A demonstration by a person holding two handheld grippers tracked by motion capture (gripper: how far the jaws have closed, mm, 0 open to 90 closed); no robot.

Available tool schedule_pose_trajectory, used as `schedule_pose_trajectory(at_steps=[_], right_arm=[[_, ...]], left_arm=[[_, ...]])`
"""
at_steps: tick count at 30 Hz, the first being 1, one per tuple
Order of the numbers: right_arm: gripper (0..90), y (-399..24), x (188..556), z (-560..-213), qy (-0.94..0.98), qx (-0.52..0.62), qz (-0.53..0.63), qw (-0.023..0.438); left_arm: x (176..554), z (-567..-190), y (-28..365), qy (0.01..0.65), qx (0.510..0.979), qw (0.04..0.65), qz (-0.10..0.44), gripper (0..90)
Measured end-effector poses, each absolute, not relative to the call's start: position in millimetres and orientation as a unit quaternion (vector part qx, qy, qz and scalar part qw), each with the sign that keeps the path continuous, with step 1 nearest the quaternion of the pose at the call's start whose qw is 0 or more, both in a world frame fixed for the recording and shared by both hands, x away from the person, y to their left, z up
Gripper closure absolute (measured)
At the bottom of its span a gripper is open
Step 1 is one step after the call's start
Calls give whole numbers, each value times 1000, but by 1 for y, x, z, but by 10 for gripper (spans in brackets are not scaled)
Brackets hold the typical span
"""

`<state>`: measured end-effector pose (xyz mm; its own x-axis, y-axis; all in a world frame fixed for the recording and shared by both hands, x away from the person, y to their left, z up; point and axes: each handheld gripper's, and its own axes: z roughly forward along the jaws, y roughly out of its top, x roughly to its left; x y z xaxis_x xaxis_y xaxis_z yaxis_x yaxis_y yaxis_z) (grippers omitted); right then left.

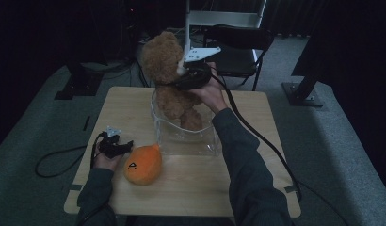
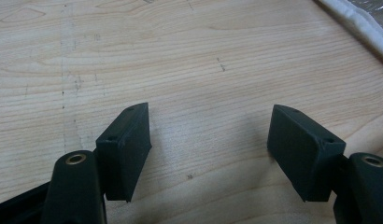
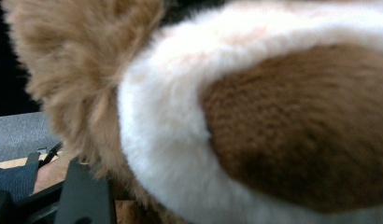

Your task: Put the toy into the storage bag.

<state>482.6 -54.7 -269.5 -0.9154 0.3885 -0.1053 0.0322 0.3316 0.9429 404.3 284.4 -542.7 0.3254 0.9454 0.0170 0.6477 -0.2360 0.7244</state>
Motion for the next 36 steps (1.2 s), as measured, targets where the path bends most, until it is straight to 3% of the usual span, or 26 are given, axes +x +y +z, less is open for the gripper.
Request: schedule_pose_trajectory(at_steps=[36], right_arm=[[335,-73,492,-295,803,165,554,148]], left_arm=[[404,-543,284,531,750,317,234,306]])
